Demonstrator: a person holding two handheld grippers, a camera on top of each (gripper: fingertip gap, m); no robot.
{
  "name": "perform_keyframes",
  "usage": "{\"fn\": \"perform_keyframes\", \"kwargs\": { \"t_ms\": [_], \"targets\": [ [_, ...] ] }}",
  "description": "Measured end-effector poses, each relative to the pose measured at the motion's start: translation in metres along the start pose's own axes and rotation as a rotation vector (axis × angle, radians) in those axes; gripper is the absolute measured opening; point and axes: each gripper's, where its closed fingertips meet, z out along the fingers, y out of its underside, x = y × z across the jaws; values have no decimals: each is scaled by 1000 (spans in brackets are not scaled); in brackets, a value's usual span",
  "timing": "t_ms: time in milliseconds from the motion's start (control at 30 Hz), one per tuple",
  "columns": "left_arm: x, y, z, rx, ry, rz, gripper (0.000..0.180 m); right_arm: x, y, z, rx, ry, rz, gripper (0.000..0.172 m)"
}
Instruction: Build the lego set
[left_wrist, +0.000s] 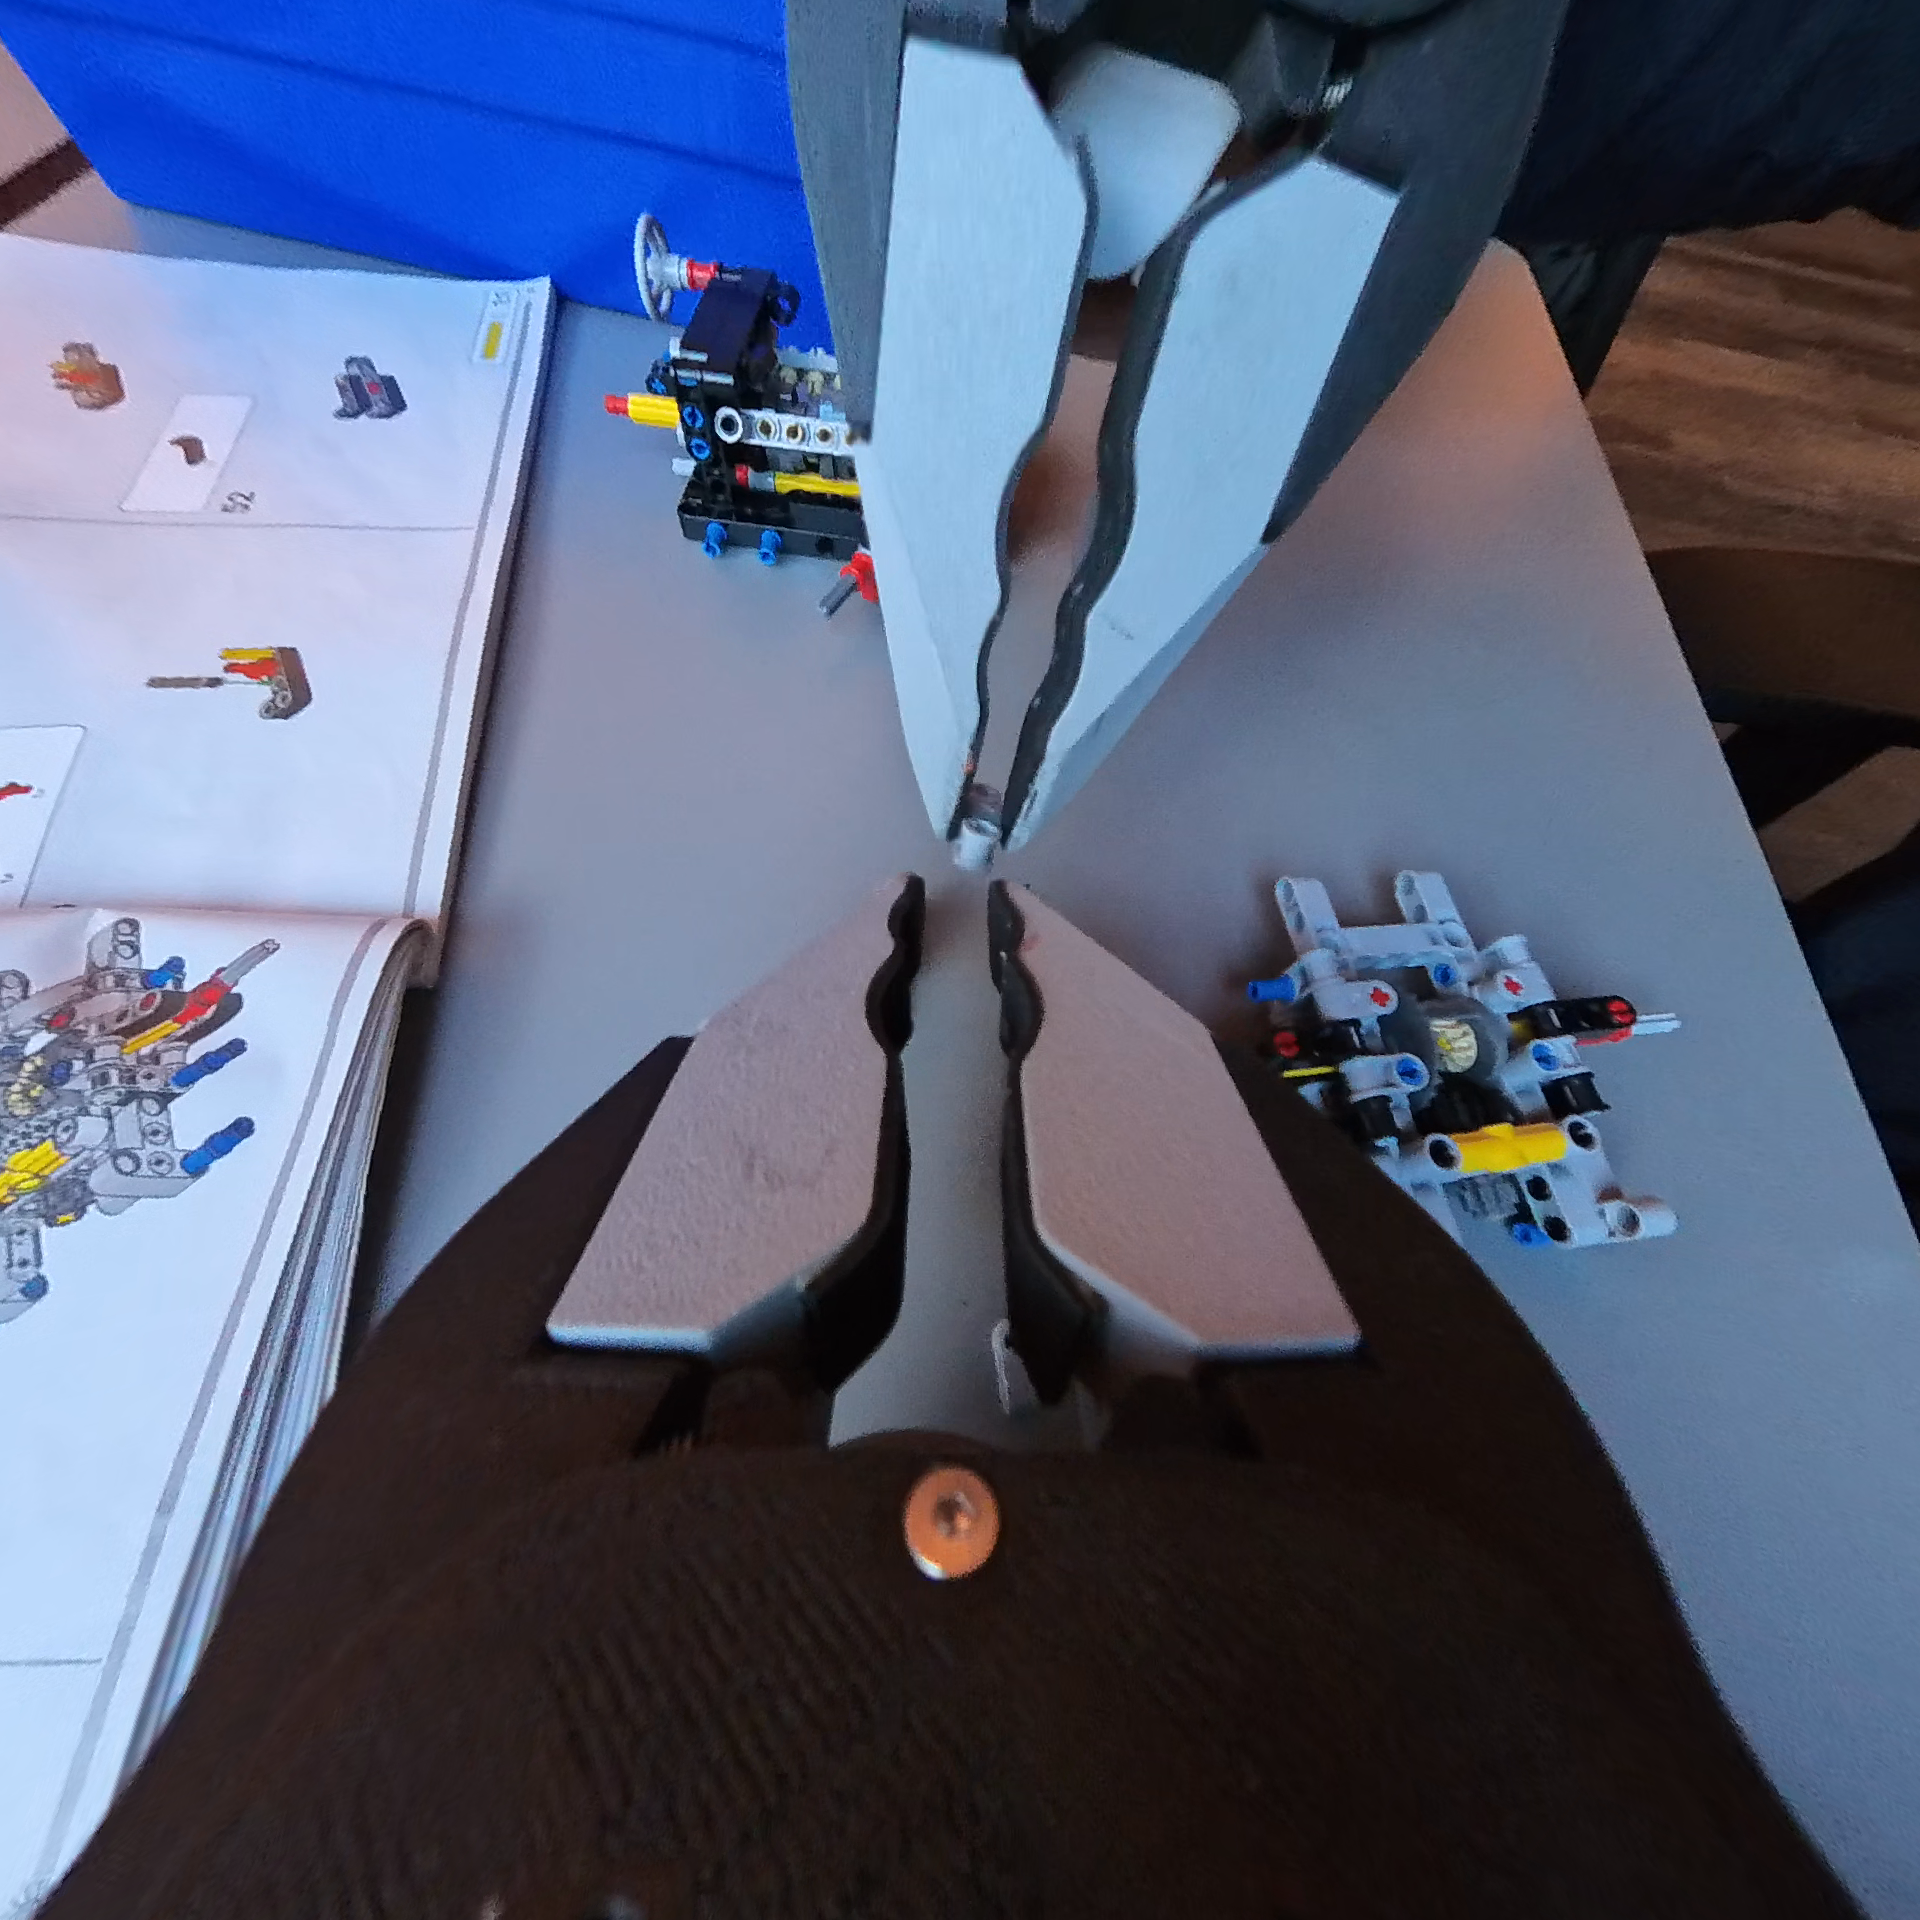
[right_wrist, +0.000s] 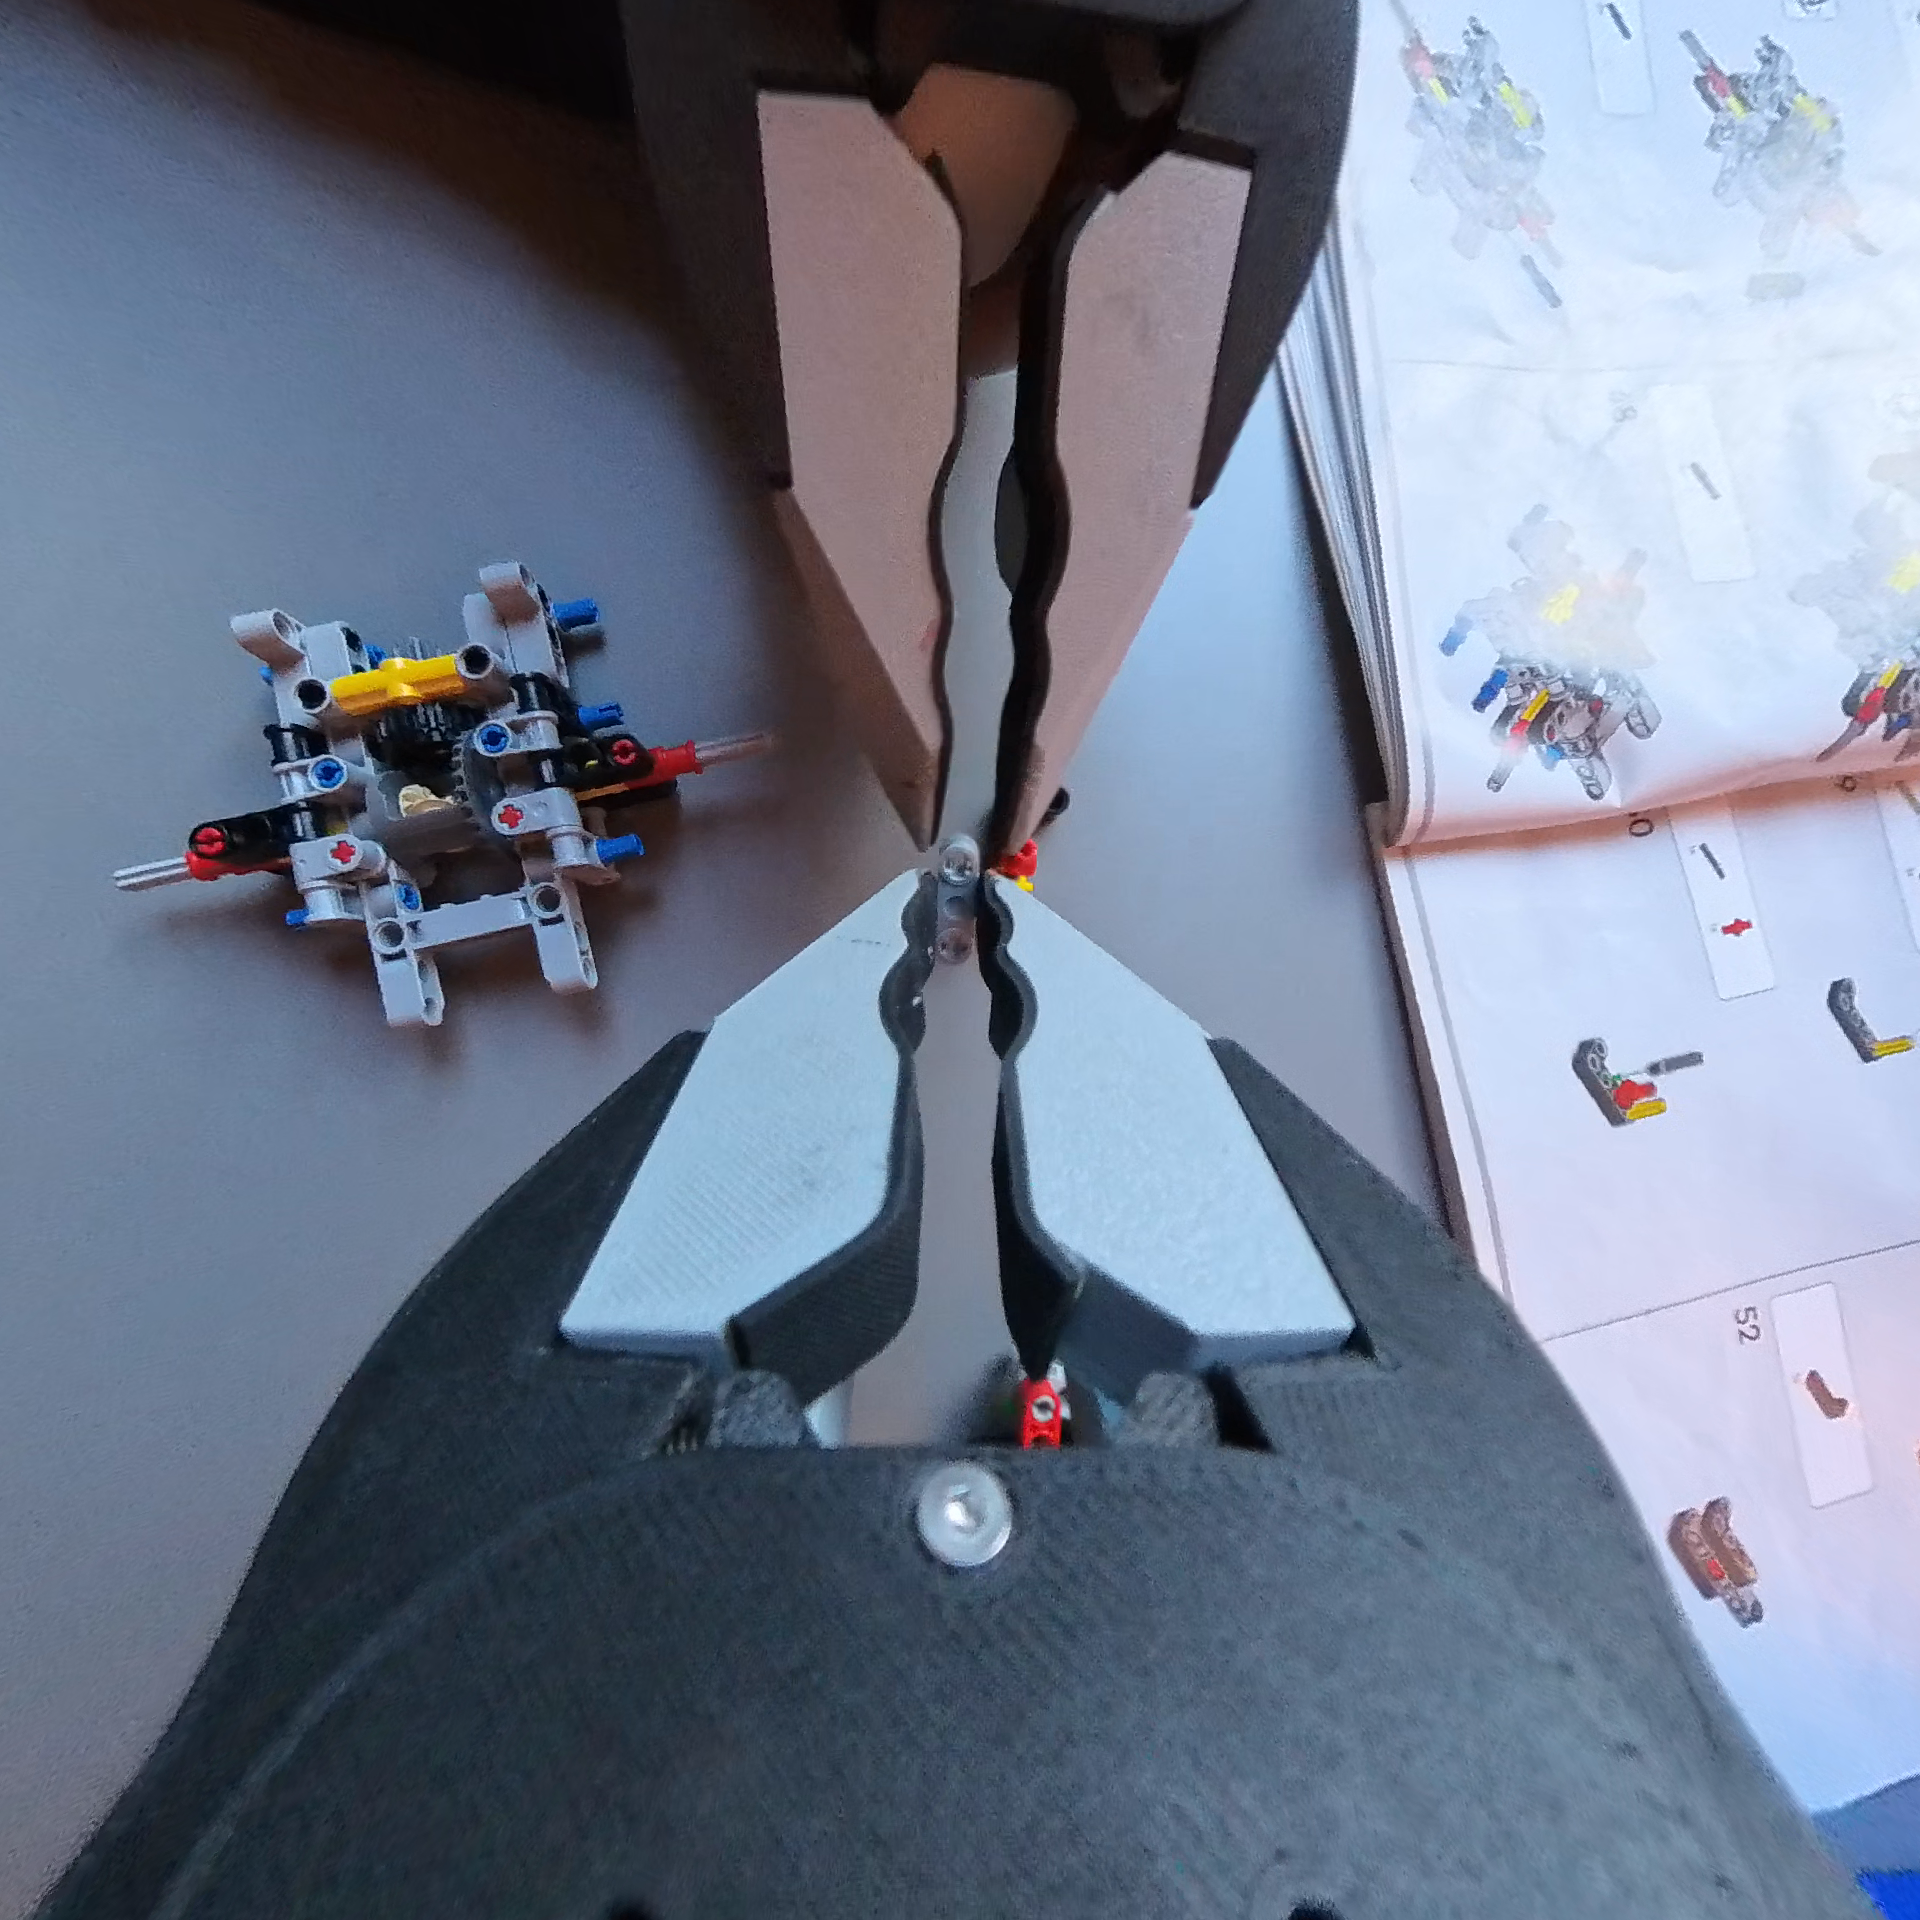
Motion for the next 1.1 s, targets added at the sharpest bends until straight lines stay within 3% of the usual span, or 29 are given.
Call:
{"fn": "perform_keyframes", "kwargs": {
  "t_ms": [467,1100],
  "targets": [
    [8,0,3,-9,-5,101,5,-6,-1,1,2,-46,34,4],
    [0,-38,-24,290,133,-157,4,13,-35,-31,339,37,114,4]
  ]
}}
